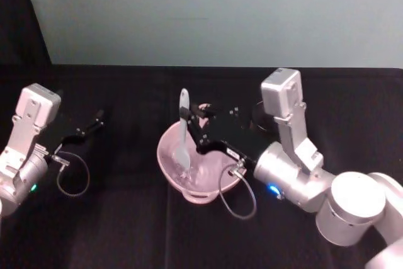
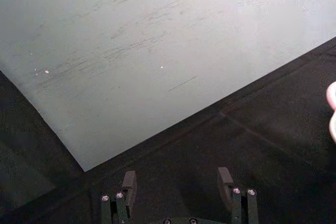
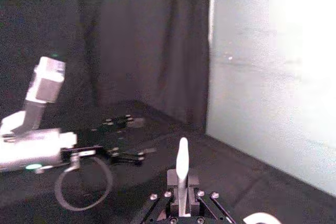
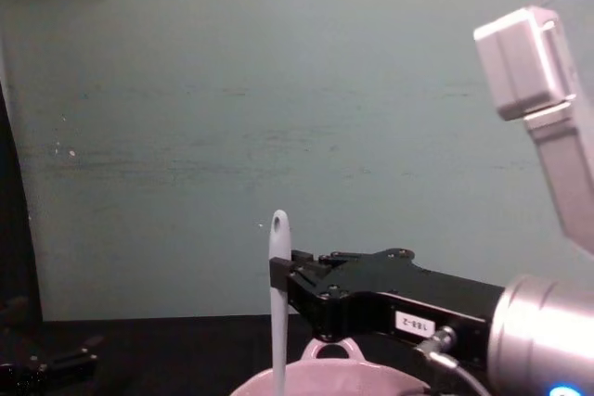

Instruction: Use the one hand to pick up the spoon and stir the clear water in the bowl.

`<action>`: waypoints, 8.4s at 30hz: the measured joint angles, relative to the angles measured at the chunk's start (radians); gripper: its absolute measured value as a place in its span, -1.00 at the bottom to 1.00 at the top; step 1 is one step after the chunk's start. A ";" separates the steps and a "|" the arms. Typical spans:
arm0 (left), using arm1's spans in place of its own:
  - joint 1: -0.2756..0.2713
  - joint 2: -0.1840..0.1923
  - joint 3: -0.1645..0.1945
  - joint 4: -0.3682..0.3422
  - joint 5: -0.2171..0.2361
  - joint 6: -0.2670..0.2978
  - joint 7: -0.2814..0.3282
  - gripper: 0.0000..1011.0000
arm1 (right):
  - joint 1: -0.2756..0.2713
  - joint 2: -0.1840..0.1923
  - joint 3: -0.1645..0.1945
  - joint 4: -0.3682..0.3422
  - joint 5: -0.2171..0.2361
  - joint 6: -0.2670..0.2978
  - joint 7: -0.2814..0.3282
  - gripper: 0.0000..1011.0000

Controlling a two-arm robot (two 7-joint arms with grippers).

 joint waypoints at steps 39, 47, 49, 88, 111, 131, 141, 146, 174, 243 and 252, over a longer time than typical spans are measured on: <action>0.000 0.000 0.000 0.000 0.000 0.000 0.000 1.00 | -0.106 0.015 0.063 -0.125 0.027 0.089 0.012 -0.78; 0.000 0.000 0.000 0.000 0.000 0.000 0.000 1.00 | -0.057 -0.043 0.035 -0.049 -0.013 0.047 -0.039 -0.78; 0.000 0.000 0.000 0.000 0.000 0.000 0.000 1.00 | -0.040 -0.058 0.036 -0.023 -0.030 0.039 -0.056 -0.78; 0.000 0.000 0.000 0.000 0.000 0.000 0.000 1.00 | -0.109 -0.003 0.078 -0.155 0.005 0.166 -0.020 -0.78; 0.000 0.000 0.000 0.000 0.000 0.000 0.000 1.00 | -0.015 -0.088 0.089 0.012 -0.083 0.058 -0.119 -0.78; 0.000 0.000 0.000 0.000 0.000 0.000 0.000 1.00 | -0.140 0.019 0.126 -0.185 -0.045 0.129 -0.032 -0.78; 0.000 0.000 0.000 0.000 0.000 0.000 0.000 1.00 | -0.138 0.008 0.083 -0.186 -0.002 0.113 -0.010 -0.78; 0.000 0.000 0.000 0.000 0.000 0.000 0.000 1.00 | -0.101 -0.020 0.055 -0.134 -0.009 0.101 -0.023 -0.78; 0.000 0.000 0.000 0.000 0.000 0.000 0.000 1.00 | -0.096 -0.047 0.167 -0.083 -0.127 0.055 -0.124 -0.78; 0.000 0.000 0.000 0.000 0.000 0.000 0.000 1.00 | -0.184 -0.001 0.142 -0.223 -0.033 0.150 0.004 -0.78; 0.000 0.000 0.000 0.000 0.000 0.000 0.000 1.00 | -0.138 -0.032 0.073 -0.168 -0.028 0.141 -0.015 -0.78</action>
